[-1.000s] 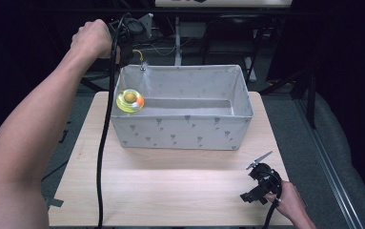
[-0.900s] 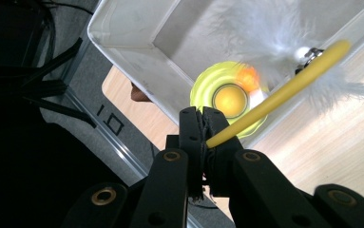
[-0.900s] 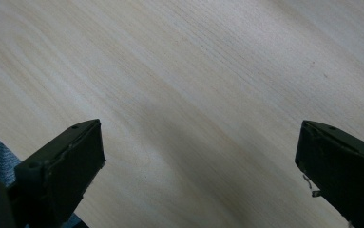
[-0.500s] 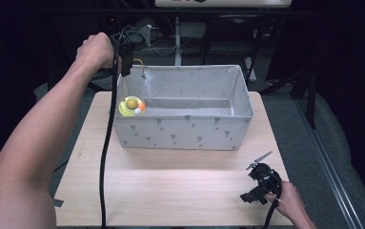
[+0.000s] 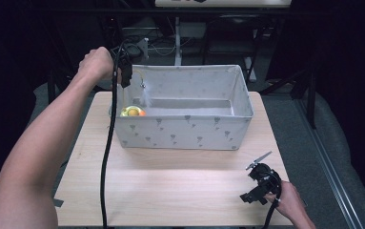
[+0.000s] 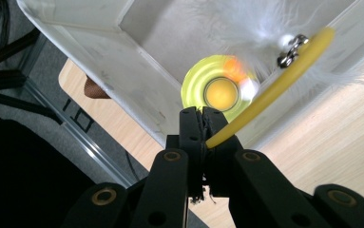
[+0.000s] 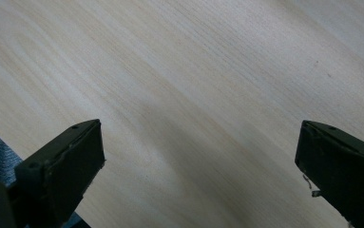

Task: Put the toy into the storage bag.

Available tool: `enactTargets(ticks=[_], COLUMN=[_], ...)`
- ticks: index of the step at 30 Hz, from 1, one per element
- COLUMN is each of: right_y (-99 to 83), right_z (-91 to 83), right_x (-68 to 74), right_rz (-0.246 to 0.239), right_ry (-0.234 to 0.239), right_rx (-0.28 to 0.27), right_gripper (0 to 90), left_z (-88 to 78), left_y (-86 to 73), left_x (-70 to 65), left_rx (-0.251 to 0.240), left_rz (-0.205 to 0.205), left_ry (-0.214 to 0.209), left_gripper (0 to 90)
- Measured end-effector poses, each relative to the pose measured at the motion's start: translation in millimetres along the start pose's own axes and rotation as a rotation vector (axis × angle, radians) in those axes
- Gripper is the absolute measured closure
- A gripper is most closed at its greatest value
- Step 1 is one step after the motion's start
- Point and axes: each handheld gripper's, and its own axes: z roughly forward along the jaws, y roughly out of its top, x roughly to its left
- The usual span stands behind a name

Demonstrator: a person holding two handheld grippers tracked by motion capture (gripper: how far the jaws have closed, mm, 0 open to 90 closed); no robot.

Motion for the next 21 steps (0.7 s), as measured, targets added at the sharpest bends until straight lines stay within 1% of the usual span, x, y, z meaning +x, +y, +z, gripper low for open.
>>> enactTargets(ticks=[1,3,4,5,7,9,13,15,16,17,21], right_y=[-0.1,-0.1,-0.1,0.0,0.0,0.0,-0.1,-0.1,-0.1,0.0,-0.1], right_z=[0.1,0.1,0.1,0.1,0.1,0.1,0.7,1.0,1.0,1.1,1.0], right_x=[-0.1,-0.1,-0.1,-0.1,-0.1,0.0,-0.2,-0.3,-0.3,-0.5,-0.4], right_rz=[0.001,0.0,0.0,0.0,0.0,0.0,-0.002,-0.003,-0.003,-0.006,-0.003], right_ry=[-0.001,-0.001,-0.001,-0.001,-0.002,-0.001,0.001,0.002,0.002,0.003,0.001], right_rx=[0.0,0.0,0.0,0.001,0.001,0.001,-0.001,0.006,0.006,0.009,0.004], right_gripper=[1.9,1.9,1.9,2.0,1.9,2.0,2.0,1.9,1.9,2.0,2.0], left_z=[5.0,6.8,9.3,13.6,16.1,20.0,27.1,32.3,32.3,36.1,42.3], left_y=[-1.2,-2.0,-2.8,-4.7,-6.0,-8.3,-12.1,-14.1,-14.1,-15.2,-17.3], left_x=[0.3,0.4,0.2,0.3,0.3,1.2,2.3,2.8,2.8,2.6,2.4], left_rx=[0.004,0.01,0.014,0.022,0.02,0.025,0.031,0.022,0.022,0.025,0.036], left_rz=[-0.006,-0.004,-0.005,-0.007,-0.009,-0.015,-0.021,-0.028,-0.028,-0.032,-0.032], left_ry=[-0.012,-0.017,-0.015,-0.024,-0.024,-0.036,-0.046,-0.049,-0.049,-0.056,-0.069], left_gripper=[87.8,87.8,87.8,87.8,87.8,87.9,87.9,87.9,87.9,87.9,87.9])
